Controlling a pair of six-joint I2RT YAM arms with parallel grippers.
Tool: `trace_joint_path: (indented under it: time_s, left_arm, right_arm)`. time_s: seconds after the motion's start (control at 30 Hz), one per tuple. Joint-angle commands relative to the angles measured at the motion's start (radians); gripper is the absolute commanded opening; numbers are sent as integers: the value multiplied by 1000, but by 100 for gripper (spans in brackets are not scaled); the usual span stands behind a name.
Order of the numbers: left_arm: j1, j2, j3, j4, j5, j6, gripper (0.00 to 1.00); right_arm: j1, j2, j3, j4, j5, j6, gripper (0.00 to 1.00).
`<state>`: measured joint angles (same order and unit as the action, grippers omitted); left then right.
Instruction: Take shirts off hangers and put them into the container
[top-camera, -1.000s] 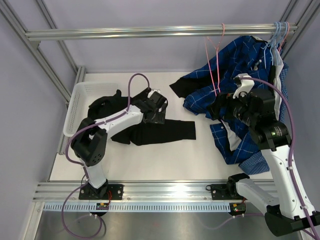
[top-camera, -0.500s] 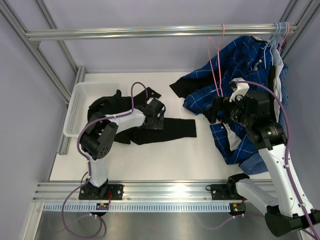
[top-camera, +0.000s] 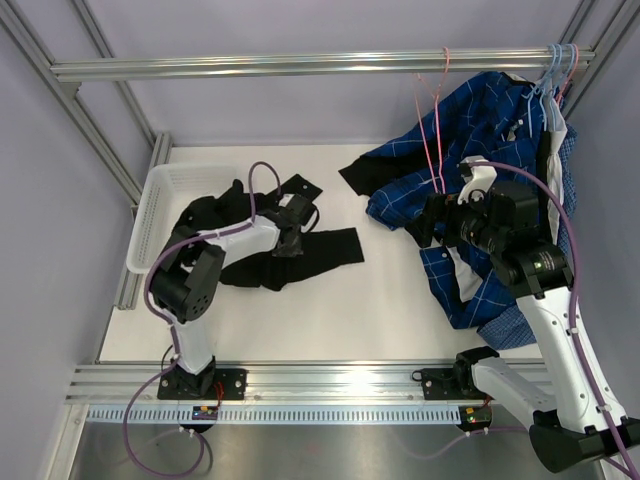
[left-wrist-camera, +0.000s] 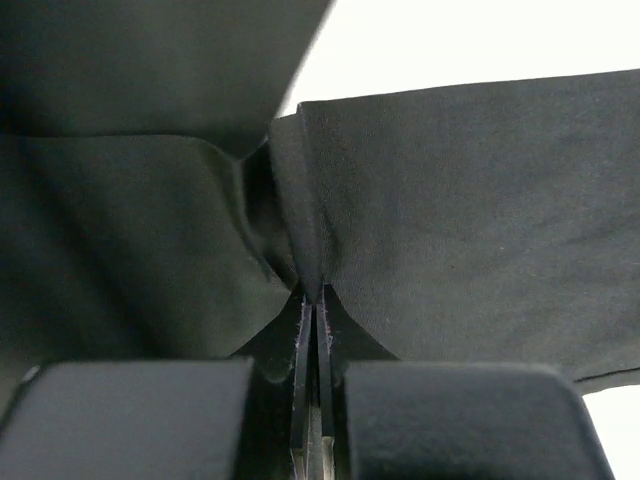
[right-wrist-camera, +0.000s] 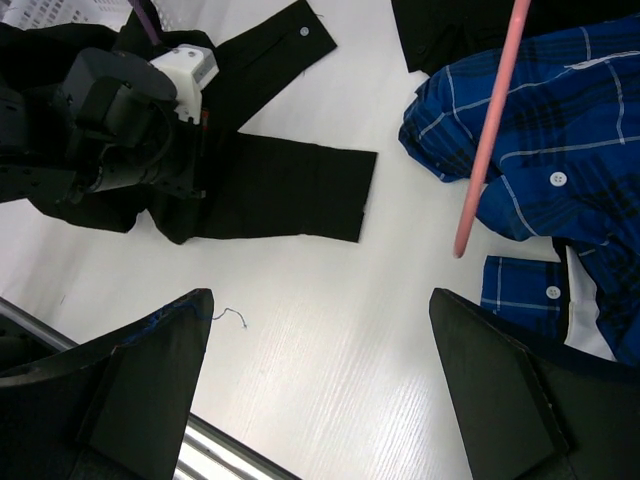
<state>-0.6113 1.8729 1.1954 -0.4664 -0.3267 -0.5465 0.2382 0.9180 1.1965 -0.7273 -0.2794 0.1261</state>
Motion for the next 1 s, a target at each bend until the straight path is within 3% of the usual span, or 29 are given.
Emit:
trace_joint_path:
  time_s: [0.0, 0.17, 0.33, 0.5, 0.63, 0.8, 0.83, 0.97]
  left_arm:
    - [57, -195, 24, -135, -156, 43, 0]
    - [201, -391, 118, -277, -323, 151, 0]
    - [399, -509, 165, -246, -442, 269, 0]
    - [606, -451, 174, -209, -400, 246, 0]
    - [663, -344, 162, -176, -319, 197, 5]
    - [663, -219, 162, -210, -226, 148, 36]
    - [663, -230, 161, -209, -224, 149, 56]
    - [648, -339, 188, -212, -155, 168, 99]
  right_arm:
    - [-2, 7, 49, -1, -18, -25, 99]
    - [-4, 16, 92, -17, -21, -39, 99]
    - [-2, 25, 123, -14, -26, -43, 99]
    - [-2, 36, 132, -4, -37, -42, 99]
    - [-2, 42, 126, -1, -41, -42, 100]
    - [-2, 44, 117, 0, -41, -37, 99]
    - [-2, 42, 118, -3, -41, -37, 99]
    - [-2, 42, 118, -3, -37, -39, 99]
